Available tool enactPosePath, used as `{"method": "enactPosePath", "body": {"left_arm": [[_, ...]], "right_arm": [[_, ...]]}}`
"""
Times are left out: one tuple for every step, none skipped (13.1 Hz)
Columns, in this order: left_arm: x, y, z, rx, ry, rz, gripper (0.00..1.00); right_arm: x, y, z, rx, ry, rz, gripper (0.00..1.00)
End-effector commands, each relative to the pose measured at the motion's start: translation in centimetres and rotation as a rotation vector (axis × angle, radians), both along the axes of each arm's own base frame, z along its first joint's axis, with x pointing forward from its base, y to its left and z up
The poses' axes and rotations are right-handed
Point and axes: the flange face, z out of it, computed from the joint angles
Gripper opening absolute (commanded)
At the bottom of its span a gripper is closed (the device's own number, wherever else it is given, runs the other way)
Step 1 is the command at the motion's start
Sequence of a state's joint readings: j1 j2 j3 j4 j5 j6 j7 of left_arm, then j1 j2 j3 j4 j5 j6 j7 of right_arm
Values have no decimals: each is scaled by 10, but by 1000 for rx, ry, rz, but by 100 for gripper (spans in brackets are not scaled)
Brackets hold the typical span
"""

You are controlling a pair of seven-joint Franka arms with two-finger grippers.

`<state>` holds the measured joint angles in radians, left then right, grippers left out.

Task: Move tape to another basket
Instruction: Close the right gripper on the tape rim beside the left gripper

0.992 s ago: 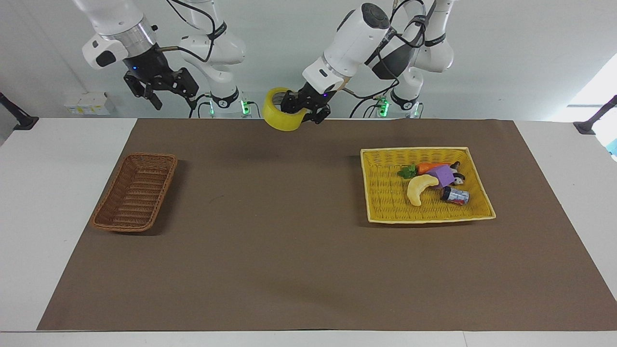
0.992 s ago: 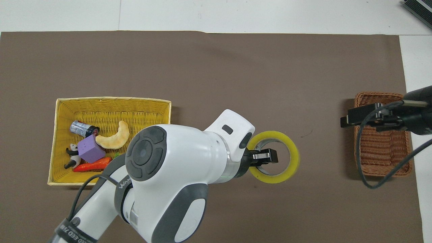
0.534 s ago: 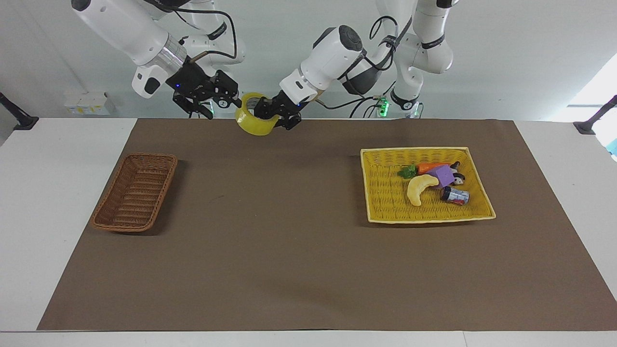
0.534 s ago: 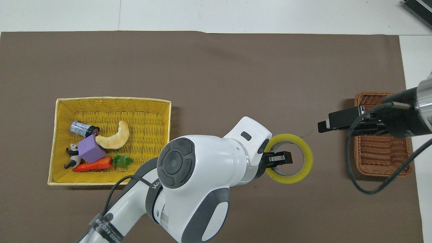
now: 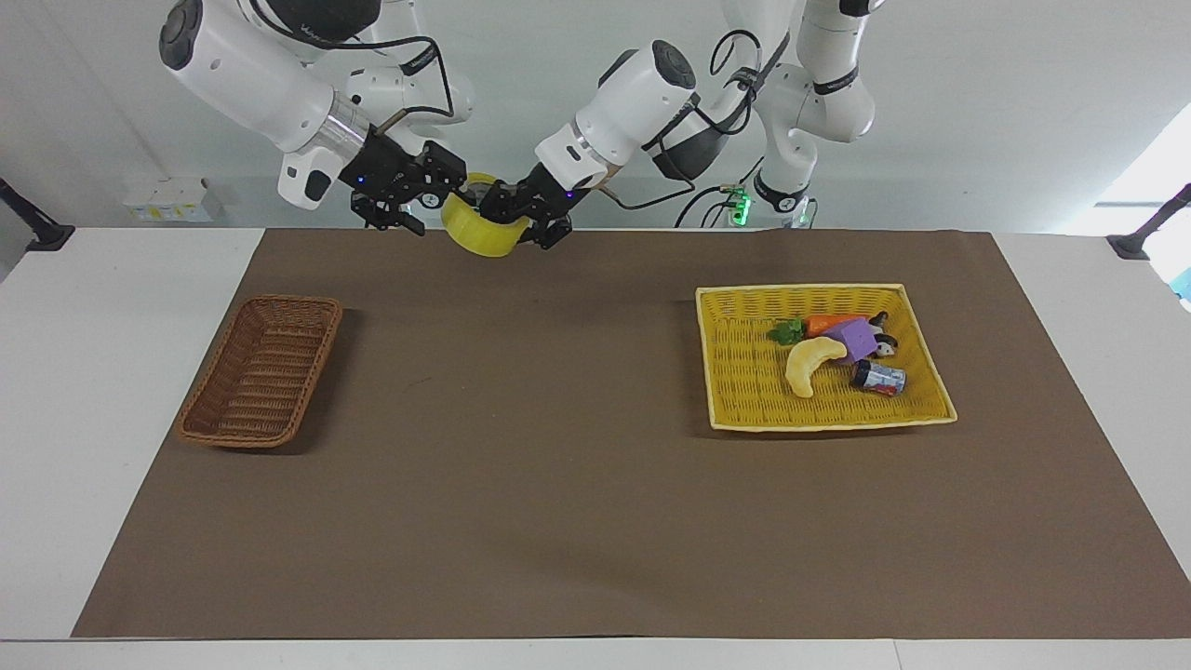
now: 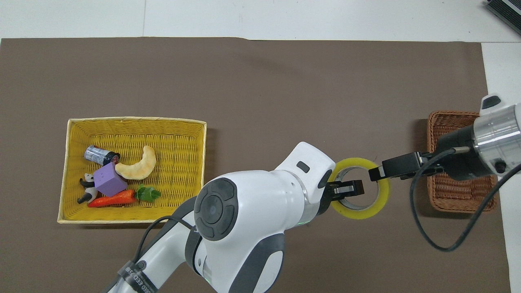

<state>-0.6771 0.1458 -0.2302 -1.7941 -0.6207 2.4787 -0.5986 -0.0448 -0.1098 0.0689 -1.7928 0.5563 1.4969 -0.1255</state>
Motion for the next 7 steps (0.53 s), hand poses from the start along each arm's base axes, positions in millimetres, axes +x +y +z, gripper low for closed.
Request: {"method": "enactPosePath", "body": {"left_arm": [[2,-4,10,-32,-8,17,0],[2,-4,9,-32,-6,18,0],[1,-5,9,-35,-5,18,0],[-2,-8,9,-37,-3,12,0],[-3,-8,9,-38,-3,11,0],[-4,-10,9,-39,-4,12,0],[-3,-9,10,-44,-7,16,0]], "right_arm": [[-8,-10,-3,22,-14,12,98],[-8,-10,-3,21,-13,9,86],[-8,-10,-3,19,-4,-2,62],[-9,-8,-3,12,21,-21,44],[-10,-6,-3,6,36,-38,29],[-10,-6,-3,5,39,-42,21],[-10,-4,-3,4,40,-40,20]]}}
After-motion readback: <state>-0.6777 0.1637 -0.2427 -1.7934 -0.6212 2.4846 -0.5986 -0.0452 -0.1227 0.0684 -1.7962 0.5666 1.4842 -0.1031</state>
